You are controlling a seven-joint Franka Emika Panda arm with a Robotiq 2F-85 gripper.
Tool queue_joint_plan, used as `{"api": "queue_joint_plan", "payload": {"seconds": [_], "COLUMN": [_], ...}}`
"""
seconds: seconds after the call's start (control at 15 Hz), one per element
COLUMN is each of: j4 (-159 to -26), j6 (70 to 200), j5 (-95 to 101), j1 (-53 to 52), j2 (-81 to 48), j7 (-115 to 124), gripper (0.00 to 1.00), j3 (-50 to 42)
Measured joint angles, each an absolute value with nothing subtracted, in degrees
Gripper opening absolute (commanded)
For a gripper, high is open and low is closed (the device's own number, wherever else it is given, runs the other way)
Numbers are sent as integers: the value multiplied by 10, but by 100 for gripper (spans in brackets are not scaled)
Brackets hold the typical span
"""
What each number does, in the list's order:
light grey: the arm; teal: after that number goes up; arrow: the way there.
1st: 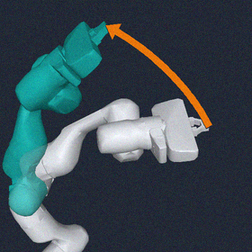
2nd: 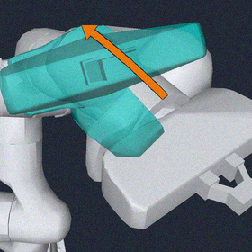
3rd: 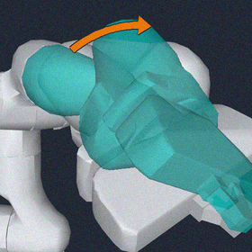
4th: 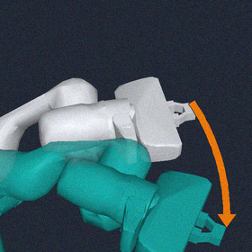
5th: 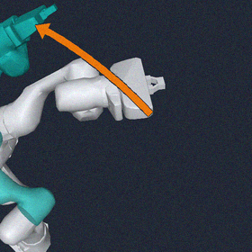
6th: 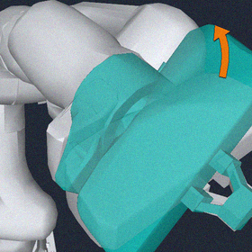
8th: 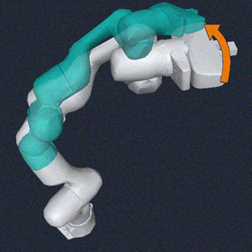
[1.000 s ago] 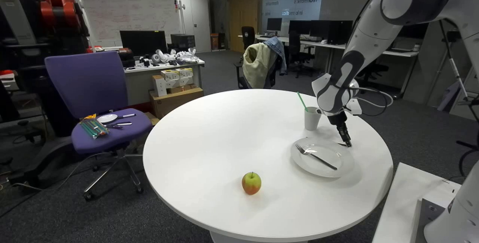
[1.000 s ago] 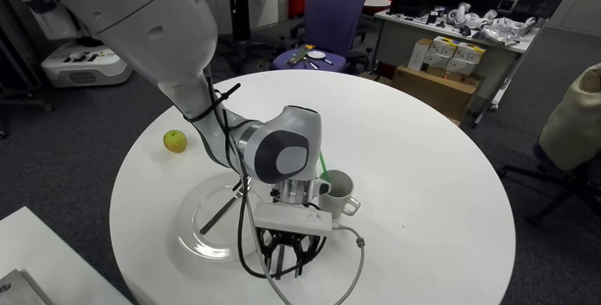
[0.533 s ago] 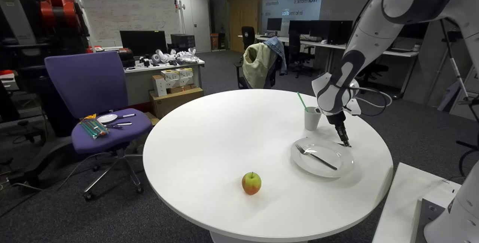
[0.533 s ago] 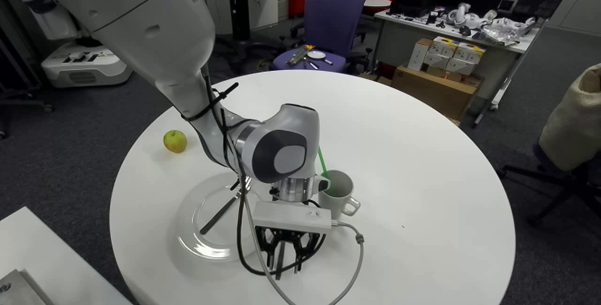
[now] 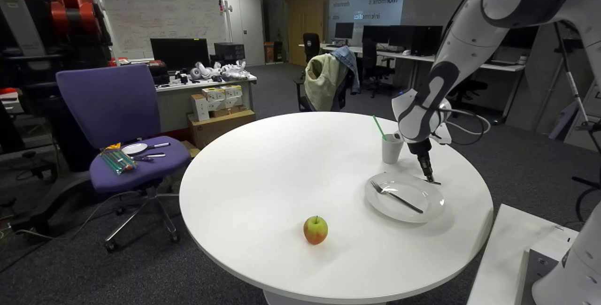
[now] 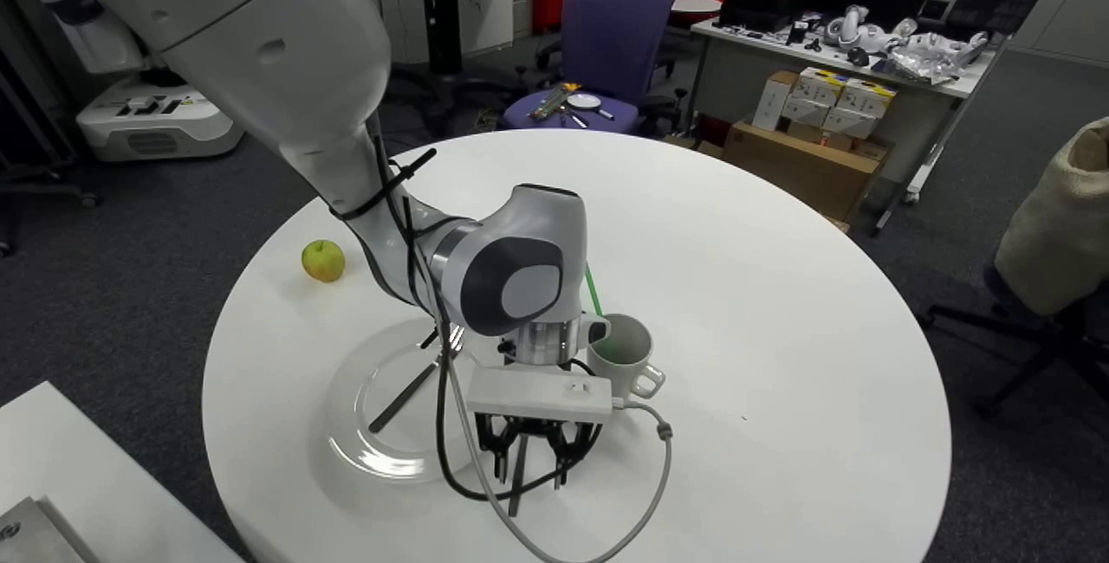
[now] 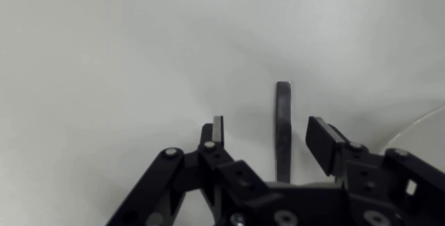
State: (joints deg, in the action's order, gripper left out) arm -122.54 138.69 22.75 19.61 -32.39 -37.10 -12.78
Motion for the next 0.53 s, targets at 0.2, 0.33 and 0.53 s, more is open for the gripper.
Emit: {"api": "queue_joint_plan", "payload": {"seconds": [0.2, 0.33, 0.53], "j4": [-1225, -1225, -1225], "j6": [1387, 1387, 1387], "j5": [223, 219, 213], "j1": [196, 196, 196], "j2": [-323, -323, -323], "j7": [-371, -371, -371], "gripper": [99, 79, 53], "j3": [-125, -123, -120]}}
